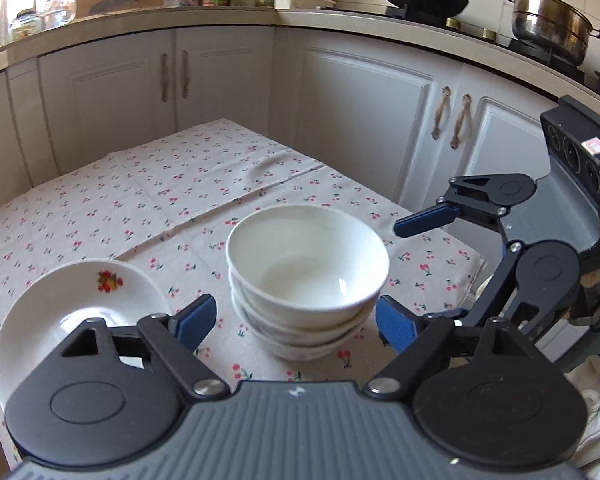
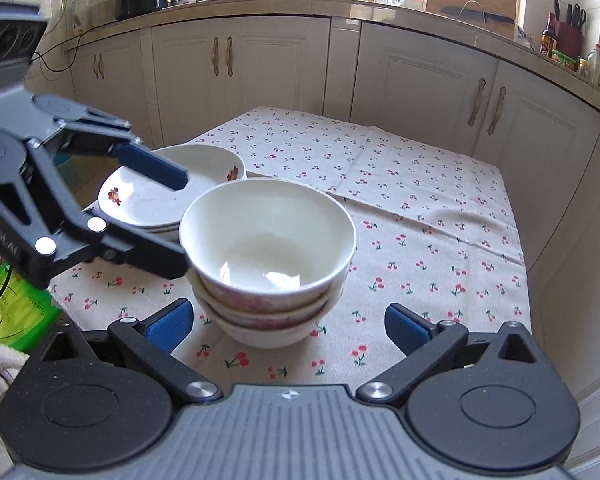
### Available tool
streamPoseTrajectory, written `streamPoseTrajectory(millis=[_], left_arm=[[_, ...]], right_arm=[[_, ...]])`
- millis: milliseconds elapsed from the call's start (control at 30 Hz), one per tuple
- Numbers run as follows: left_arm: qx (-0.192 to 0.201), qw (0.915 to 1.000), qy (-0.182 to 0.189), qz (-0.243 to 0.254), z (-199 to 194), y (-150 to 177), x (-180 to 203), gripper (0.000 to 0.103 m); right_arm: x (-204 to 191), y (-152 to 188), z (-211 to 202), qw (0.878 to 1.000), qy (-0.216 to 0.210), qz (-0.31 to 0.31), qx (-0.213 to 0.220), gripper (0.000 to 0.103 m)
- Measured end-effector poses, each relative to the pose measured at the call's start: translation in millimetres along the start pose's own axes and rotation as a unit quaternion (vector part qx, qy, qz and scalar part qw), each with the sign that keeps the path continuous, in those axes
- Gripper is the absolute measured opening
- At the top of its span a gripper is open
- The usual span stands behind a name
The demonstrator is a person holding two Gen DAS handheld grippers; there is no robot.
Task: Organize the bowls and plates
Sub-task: 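Lower the bowl onto the bowl stack and open the left tool, then grasp the rim of the three stacked bowls with the right tool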
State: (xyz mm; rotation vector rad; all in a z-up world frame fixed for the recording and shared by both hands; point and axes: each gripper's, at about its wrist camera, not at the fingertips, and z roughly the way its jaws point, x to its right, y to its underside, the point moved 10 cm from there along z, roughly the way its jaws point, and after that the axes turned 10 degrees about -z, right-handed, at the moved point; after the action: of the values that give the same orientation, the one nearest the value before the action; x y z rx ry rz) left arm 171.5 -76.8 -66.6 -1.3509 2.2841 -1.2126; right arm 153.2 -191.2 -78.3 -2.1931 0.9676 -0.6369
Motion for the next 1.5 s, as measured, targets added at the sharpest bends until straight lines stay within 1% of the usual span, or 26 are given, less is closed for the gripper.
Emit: streamPoseTrajectory(millis=[67, 167, 300, 500, 700, 833, 933, 1033, 1133, 1367, 1500], left_arm=[[0.009, 0.9998, -0.014, 0.011, 0.3, 8.8, -0.6, 0.087], [0.006, 0.9993, -0.031, 0.019, 4.7, 21.1, -4.7, 0.087], [-0.014, 0.9991, -0.032, 0.024, 14.3, 31.8, -9.6, 0.087], [-0.04, 0.9966, -0.034, 0.064, 29.4, 37.6, -13.5, 0.087], [-0.064, 0.992, -0.019, 0.107, 41.3, 36.5, -12.6, 0.087], [-0.081, 0.9876, 0.005, 0.134, 48.3, 36.2, -9.0, 0.087], [-0.102, 0.9823, 0.033, 0.154, 54.1, 41.6, -4.2, 0.087], [-0.114, 0.9773, 0.04, 0.174, 59.6, 44.3, -2.5, 0.087], [-0.119, 0.9751, 0.049, 0.181, 63.4, 41.8, -1.0, 0.087], [-0.128, 0.9707, 0.07, 0.191, 71.9, 33.9, -3.6, 0.086], [-0.133, 0.9677, 0.081, 0.198, 75.0, 32.6, -4.2, 0.086]], right_arm=[[0.4, 5.6, 0.6, 1.0, -0.001, 0.002, 0.0, 0.103], [0.9, 14.6, 5.2, 1.0, -0.008, 0.009, -0.003, 0.103], [2.5, 22.6, 16.4, 1.0, -0.01, 0.007, -0.017, 0.103], [4.9, 28.4, 34.0, 0.999, -0.008, 0.002, -0.037, 0.103], [4.0, 26.0, 49.0, 0.998, -0.022, -0.016, -0.051, 0.103], [3.2, 22.7, 57.1, 0.997, -0.032, -0.034, -0.056, 0.103], [3.6, 20.8, 62.8, 0.996, -0.035, -0.047, -0.061, 0.103], [2.6, 19.5, 64.7, 0.995, -0.045, -0.056, -0.064, 0.103], [2.4, 17.8, 64.6, 0.994, -0.051, -0.07, -0.066, 0.103], [1.5, 9.5, 61.4, 0.99, -0.08, -0.101, -0.061, 0.103], [-0.6, 7.7, 61.1, 0.986, -0.097, -0.118, -0.066, 0.103]])
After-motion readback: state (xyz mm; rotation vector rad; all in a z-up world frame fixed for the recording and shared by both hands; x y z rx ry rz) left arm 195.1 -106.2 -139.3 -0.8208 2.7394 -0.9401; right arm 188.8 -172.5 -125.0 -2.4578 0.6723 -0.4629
